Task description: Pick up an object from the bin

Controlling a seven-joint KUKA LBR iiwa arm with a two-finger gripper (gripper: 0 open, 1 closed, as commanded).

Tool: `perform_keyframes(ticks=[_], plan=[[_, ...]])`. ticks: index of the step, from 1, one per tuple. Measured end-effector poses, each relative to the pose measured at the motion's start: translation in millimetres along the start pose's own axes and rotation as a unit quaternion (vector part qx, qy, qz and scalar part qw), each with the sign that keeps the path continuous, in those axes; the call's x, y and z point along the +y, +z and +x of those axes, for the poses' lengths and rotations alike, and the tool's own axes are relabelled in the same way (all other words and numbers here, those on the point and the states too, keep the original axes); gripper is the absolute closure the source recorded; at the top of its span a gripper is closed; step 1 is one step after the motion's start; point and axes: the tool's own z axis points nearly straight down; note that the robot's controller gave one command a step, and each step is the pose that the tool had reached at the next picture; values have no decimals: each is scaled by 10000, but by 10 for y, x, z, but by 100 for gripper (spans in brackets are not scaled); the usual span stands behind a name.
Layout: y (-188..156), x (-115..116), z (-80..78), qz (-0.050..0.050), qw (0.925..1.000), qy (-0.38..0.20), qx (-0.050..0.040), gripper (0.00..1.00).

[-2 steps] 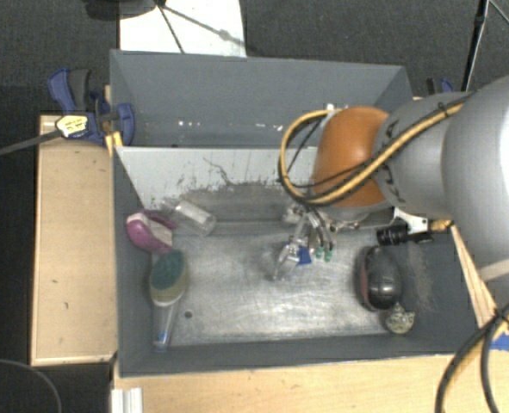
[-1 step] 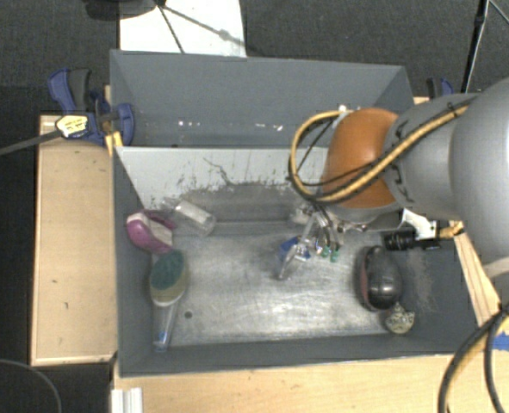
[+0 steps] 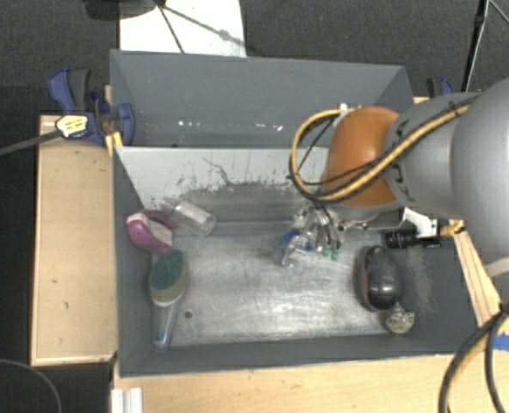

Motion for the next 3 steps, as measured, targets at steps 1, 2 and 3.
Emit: perform_keyframes(ticks=[1,2,3], plan=[[-474,11,-26,20,10000,-34,31,100],[-547,17,-37,27,10000,-55,43,100],[-785,24,-54,22,10000,-72,36,100]])
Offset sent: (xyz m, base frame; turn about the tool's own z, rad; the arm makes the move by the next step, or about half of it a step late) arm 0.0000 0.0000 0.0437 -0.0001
